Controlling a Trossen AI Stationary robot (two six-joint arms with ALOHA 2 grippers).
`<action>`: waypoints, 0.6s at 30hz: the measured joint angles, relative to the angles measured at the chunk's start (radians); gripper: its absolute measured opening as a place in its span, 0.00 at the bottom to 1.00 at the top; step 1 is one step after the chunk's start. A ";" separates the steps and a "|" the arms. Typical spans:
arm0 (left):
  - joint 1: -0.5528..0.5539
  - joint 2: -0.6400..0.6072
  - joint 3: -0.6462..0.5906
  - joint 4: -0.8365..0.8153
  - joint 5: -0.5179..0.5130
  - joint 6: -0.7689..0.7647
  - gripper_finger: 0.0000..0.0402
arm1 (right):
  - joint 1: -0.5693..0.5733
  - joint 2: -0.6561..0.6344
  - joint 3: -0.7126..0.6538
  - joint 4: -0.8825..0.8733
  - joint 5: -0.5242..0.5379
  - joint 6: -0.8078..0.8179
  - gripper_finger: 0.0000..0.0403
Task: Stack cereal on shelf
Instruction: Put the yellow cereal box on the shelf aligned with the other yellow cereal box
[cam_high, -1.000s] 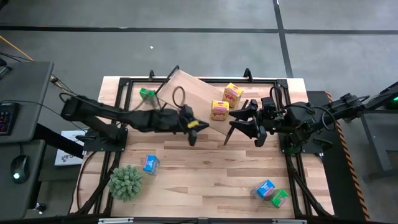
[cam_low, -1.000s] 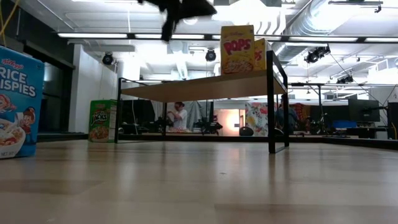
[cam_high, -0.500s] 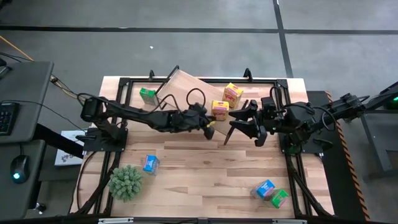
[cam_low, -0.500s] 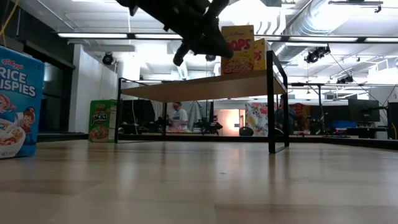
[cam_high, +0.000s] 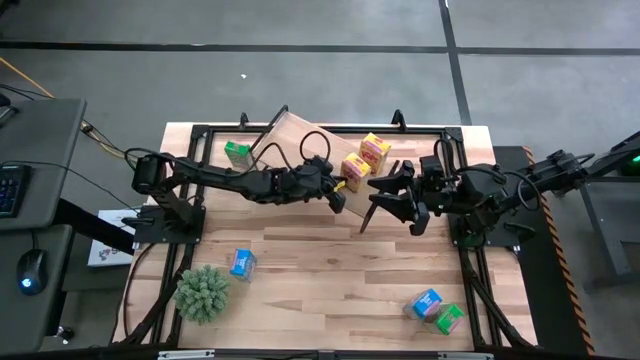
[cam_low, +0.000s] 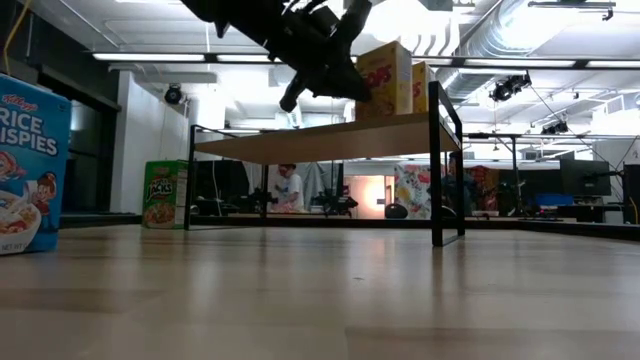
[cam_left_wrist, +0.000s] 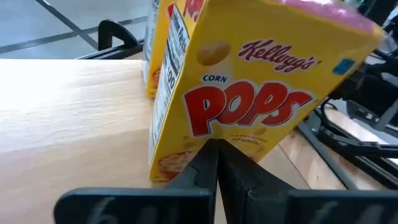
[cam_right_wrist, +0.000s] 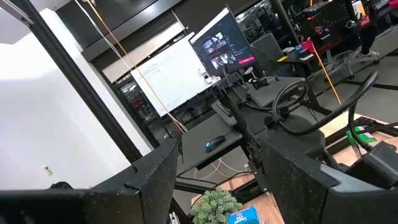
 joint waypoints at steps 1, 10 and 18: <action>0.000 0.000 0.000 0.012 0.007 -0.001 0.00 | 0.000 0.000 0.000 0.000 0.000 0.000 0.56; -0.018 -0.001 0.000 0.046 0.025 -0.029 0.00 | 0.000 0.000 0.000 0.000 0.001 -0.001 0.56; -0.012 -0.001 0.000 0.070 0.024 -0.069 0.00 | 0.000 0.000 0.000 0.000 0.001 -0.001 0.56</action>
